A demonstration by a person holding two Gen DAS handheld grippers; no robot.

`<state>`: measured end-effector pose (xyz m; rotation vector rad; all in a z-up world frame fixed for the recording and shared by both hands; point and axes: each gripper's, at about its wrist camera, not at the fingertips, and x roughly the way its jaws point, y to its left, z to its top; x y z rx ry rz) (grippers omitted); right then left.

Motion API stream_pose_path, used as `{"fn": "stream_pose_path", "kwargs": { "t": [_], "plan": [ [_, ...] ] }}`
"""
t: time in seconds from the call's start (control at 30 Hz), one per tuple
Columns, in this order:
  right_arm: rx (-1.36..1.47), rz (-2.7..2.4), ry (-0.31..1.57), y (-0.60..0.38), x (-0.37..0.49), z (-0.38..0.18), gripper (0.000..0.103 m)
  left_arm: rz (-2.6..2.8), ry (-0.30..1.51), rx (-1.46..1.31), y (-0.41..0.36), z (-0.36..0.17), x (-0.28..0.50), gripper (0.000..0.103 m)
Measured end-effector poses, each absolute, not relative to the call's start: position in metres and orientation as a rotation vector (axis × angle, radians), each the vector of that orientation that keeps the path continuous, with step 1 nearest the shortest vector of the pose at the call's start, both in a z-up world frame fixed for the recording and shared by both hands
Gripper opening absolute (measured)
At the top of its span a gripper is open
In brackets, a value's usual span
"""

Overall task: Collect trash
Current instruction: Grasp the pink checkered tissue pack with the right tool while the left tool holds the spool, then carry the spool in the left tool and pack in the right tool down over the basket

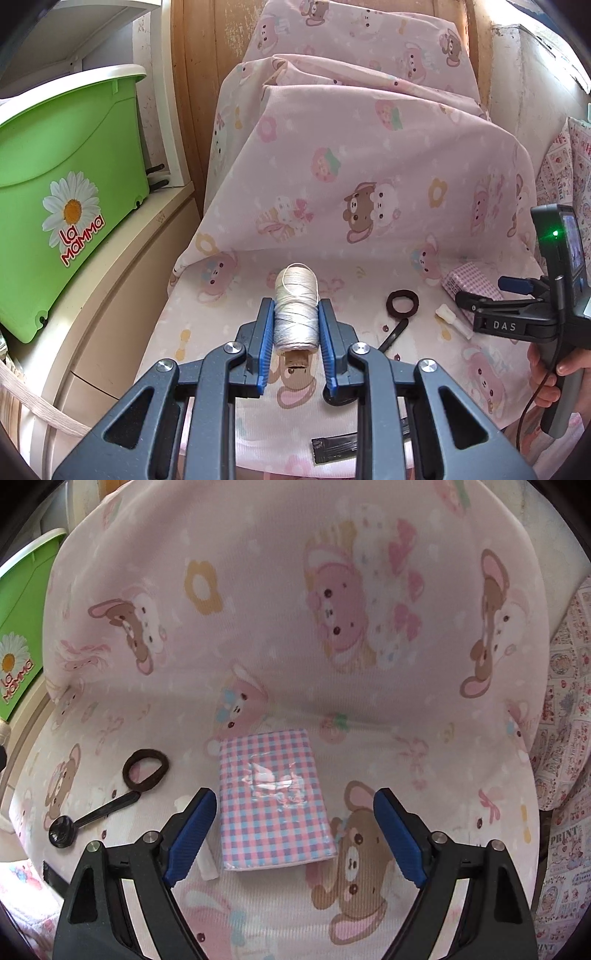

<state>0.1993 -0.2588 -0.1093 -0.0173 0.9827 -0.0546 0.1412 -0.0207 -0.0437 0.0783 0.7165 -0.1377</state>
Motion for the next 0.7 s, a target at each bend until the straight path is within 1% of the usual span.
{"fn": "stream_pose_path", "kwargs": {
  "t": [0.03,0.1,0.13,0.17,0.4,0.7],
  "plan": [
    [-0.018,-0.071,0.971,-0.259,0.198,-0.11,0.084,-0.14,0.716,0.08,-0.021,-0.043,0.141,0.022],
    [0.003,-0.076,0.97,-0.26,0.198,-0.111,0.071,-0.14,0.712,0.082,-0.02,-0.043,0.14,0.022],
    [0.021,-0.06,0.979,-0.26,0.198,-0.113,0.057,-0.139,0.71,0.083,-0.02,-0.042,0.139,0.022],
    [0.034,-0.055,0.983,-0.259,0.197,-0.113,0.054,-0.138,0.707,0.084,-0.019,-0.042,0.139,0.022],
    [0.051,-0.083,0.935,-0.256,0.187,-0.109,0.053,-0.128,0.708,0.063,-0.014,-0.04,0.138,0.022],
    [0.078,-0.088,0.845,-0.264,0.155,-0.072,0.053,-0.133,0.688,0.067,-0.014,-0.034,0.129,0.022]
  ]
}}
